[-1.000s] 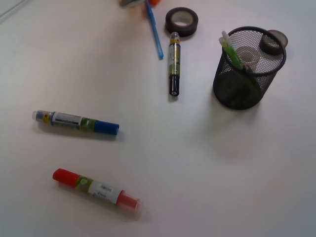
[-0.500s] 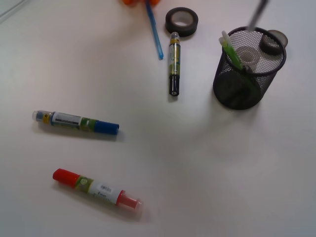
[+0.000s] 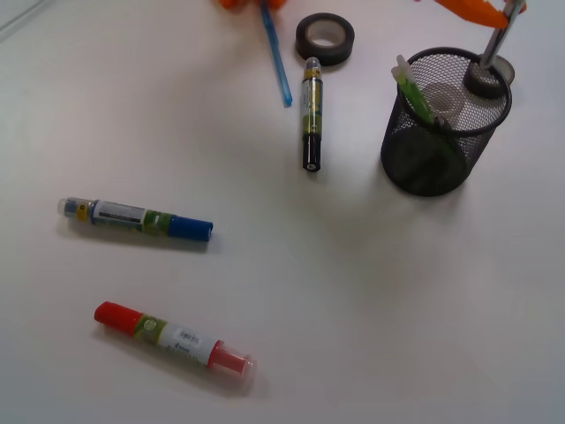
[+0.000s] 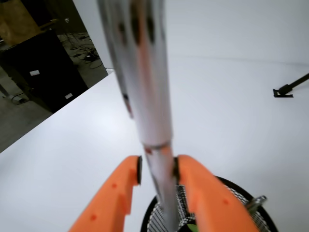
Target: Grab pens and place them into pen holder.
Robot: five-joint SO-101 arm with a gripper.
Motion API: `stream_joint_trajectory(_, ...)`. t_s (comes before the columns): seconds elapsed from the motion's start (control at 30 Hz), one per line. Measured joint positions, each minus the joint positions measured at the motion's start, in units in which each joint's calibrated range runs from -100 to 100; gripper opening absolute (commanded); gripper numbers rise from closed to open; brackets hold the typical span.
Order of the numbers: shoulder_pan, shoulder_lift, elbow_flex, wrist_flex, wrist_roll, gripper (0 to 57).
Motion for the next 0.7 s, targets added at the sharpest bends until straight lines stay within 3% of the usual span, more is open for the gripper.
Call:
stream_joint_trajectory(0.07,-0.8,1.4,0.0,-2.0,0.0,21.6)
stream_joint_trajectory(0.23,1.3,3.0,0.0,-5.2,2.4,22.6)
stream_joint_trajectory(0.37,2.2,3.0,0.0,-5.6,6.1,28.6)
stream_joint_trajectory(0.47,4.6,2.6,-0.9,-4.6,10.2,29.0)
stream_joint_trajectory(0.7,10.7,-8.7,-7.2,21.9,18.3,29.0)
